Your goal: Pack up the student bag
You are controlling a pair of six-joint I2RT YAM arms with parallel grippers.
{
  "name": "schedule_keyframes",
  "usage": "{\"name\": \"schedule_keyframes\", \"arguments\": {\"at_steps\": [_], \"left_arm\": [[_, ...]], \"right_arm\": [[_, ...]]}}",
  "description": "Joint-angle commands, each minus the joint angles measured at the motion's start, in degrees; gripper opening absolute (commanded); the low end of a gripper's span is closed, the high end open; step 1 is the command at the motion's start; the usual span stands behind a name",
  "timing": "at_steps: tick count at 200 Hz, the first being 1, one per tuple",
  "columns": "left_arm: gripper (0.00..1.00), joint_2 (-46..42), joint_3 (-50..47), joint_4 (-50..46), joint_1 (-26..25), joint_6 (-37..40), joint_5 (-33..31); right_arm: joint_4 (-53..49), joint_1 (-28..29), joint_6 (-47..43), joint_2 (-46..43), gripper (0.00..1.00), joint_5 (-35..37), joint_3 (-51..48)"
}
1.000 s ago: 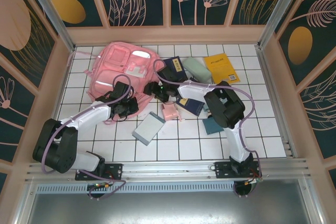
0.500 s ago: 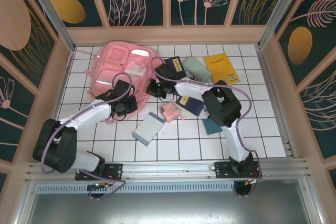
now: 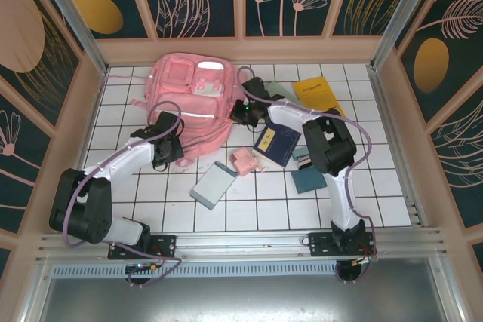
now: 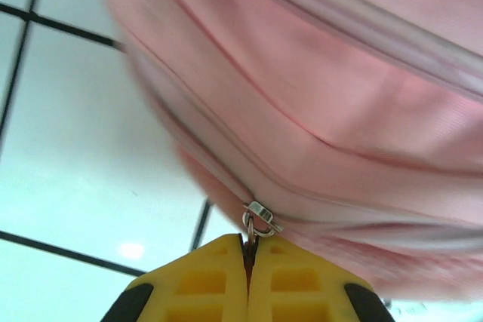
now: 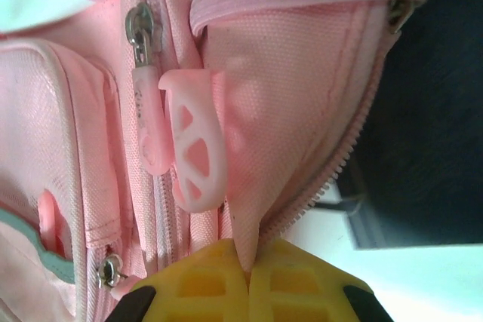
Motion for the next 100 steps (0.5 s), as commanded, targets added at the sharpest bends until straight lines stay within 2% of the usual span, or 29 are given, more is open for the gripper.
{"name": "schedule_keyframes", "arguments": {"at_steps": [1,23,27,41,46,53,69,100], "left_arm": [[0.00,-0.33,0.69,-8.50,1.87,1.81,-5.91],[0.00,0.96,2.80,-5.48,1.81,4.44,1.43],[0.00,1.05,2.98,-4.70,1.80,4.46,2.99],[0.00,1.07,3.33,-1.29,1.72,4.43,9.08],[0.00,1.15,3.35,-0.14,1.50,4.20,10.77],[0.00,1.30,3.53,1.28,1.07,3.64,12.66],[0.00,1.81,4.01,4.46,-0.73,2.37,16.01],[0.00,4.79,7.23,7.81,-5.16,-0.65,18.23]], "right_arm": [[-1.02,-5.30,-4.49,-1.18,0.00,7.03,5.08],[-2.31,-5.56,-7.16,1.38,0.02,4.45,9.49],[-2.57,-5.48,-7.35,1.68,0.10,4.21,10.09],[-3.00,-5.11,-7.56,1.69,0.50,3.66,10.97],[-3.24,-4.98,-7.48,1.39,0.59,3.86,10.88],[-3.39,-4.64,-7.31,0.71,0.66,4.44,10.54],[-3.62,-3.91,-6.44,-1.87,0.69,5.27,8.26],[-5.92,-1.86,-3.19,-7.42,0.72,7.09,3.14]]}}
